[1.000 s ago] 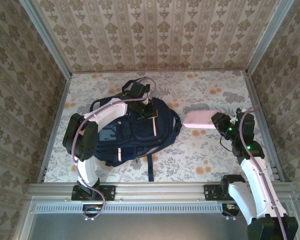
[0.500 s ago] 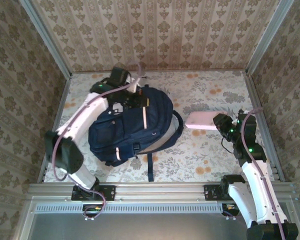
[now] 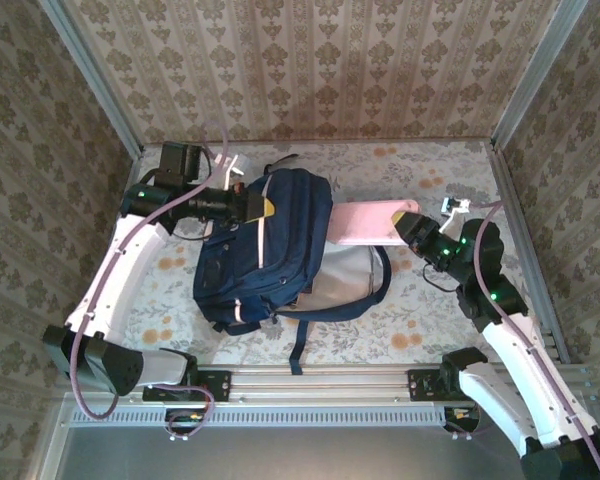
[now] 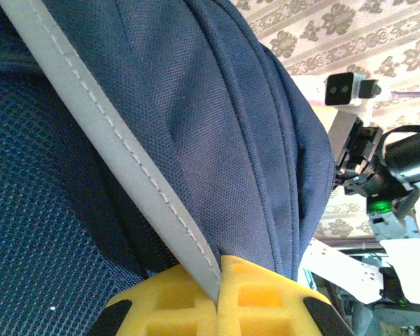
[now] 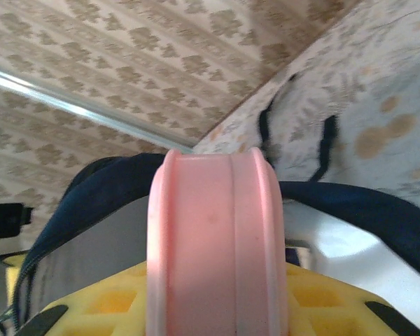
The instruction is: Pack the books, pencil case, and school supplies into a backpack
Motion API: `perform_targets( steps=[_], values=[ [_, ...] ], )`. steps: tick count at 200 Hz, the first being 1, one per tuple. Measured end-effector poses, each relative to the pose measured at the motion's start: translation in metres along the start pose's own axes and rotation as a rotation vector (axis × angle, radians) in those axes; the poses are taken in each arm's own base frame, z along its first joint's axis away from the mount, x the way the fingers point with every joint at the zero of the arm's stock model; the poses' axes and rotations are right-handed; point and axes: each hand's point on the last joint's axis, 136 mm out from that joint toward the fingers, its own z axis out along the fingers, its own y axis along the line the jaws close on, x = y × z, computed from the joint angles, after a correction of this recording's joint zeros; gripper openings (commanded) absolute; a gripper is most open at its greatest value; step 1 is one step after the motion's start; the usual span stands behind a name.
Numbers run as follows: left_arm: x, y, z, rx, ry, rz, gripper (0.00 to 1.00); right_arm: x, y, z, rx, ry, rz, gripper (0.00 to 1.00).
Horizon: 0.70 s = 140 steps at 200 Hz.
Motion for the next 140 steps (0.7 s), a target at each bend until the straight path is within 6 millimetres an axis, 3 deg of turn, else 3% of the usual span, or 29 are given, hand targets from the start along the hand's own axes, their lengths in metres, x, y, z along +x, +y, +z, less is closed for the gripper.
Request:
perform_targets(
  steps=[103,140],
  values=[
    [-0.004,-0.003,-0.002,0.020,-0.013,-0.023,0.00,0.086,0.031,0.053,-0.116,0.162,0.094,0.21],
    [-0.014,-0.005,-0.004,0.032,-0.044,-0.030,0.00,0.136,0.021,0.083,-0.040,0.210,0.079,0.23]
  ],
)
